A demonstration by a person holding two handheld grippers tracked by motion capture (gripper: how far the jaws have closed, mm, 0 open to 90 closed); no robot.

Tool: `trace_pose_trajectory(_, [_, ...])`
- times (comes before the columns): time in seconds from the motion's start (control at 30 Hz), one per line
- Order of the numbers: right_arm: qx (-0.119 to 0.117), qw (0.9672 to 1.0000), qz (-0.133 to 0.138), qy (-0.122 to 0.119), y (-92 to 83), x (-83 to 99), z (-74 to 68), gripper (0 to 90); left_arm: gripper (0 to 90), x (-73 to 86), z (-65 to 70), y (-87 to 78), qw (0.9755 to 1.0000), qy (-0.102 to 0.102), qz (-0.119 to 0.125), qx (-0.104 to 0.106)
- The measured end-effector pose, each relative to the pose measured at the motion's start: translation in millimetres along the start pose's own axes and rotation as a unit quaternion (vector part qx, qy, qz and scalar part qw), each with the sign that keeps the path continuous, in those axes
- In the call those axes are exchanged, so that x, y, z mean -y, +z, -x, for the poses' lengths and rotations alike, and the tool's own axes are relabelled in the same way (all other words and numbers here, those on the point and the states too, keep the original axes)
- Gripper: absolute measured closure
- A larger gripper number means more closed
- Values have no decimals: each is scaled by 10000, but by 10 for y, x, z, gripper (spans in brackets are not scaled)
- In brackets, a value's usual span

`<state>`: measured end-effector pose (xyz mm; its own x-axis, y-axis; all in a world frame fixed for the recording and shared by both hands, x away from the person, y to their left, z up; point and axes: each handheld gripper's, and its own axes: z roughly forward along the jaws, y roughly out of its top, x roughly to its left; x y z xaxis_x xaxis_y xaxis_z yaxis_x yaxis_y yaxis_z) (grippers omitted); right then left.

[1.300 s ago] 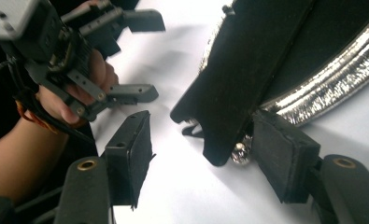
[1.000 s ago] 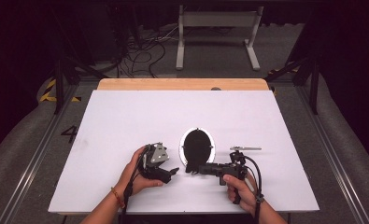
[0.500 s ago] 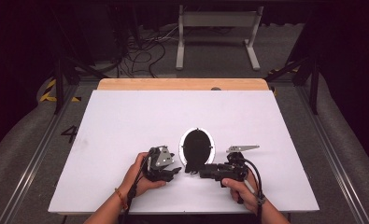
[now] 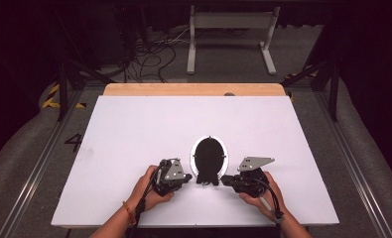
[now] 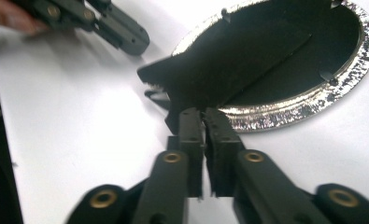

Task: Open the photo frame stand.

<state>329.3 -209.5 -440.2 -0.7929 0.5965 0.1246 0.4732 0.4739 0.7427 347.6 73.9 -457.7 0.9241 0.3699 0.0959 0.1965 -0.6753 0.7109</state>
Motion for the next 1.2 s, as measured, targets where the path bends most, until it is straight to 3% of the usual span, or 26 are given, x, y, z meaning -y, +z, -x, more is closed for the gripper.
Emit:
trace_pose_trajectory(0.07, [109,9996,-140,-231,10,-8,-30,900,900,-5,13,2,10000,5,-15,17])
trace_pose_trajectory(0.17, [407,9963,-462,-604,38,-41,-110,900,900,-10,23,24,10000,28,-82,19])
trace_pose_trajectory(0.3, [470,9920,-852,-809,118,-66,-178,900,898,-21,26,43,9999,59,-101,46])
trace_pose_trajectory(0.4, [489,9902,-1014,-831,169,-68,-192,900,896,-33,33,60,9999,93,-133,52])
trace_pose_trajectory(0.6, [476,9894,-1034,-901,183,-79,-185,900,899,-41,33,81,9998,70,-128,99])
trace_pose_trajectory(0.67, [258,9925,-934,-744,182,-62,-143,900,900,-44,31,84,9998,74,-134,106])
trace_pose_trajectory(0.73, [201,9928,-962,-679,173,-66,-116,900,900,-50,43,88,9998,47,-156,106])
trace_pose_trajectory(0.77, [295,9915,-1040,-731,168,-80,-127,900,900,-52,43,93,9998,43,-136,112])
trace_pose_trajectory(0.83, [489,9856,-1190,-1094,178,-104,-185,900,900,-56,41,100,9998,30,-128,144])
trace_pose_trajectory(0.97, [534,9828,-1256,-1248,200,-117,-258,900,900,-56,28,104,9998,-24,-100,182])
trace_pose_trajectory(1.03, [515,9831,-1243,-1243,202,-118,-256,900,900,-54,22,105,9997,-67,-80,201])
trace_pose_trajectory(1.13, [377,9880,-1038,-1076,191,-78,-215,887,900,-51,18,111,9997,-139,-47,218])
trace_pose_trajectory(1.2, [406,9903,-882,-996,201,-63,-207,885,897,-55,21,119,9996,-113,-27,260])
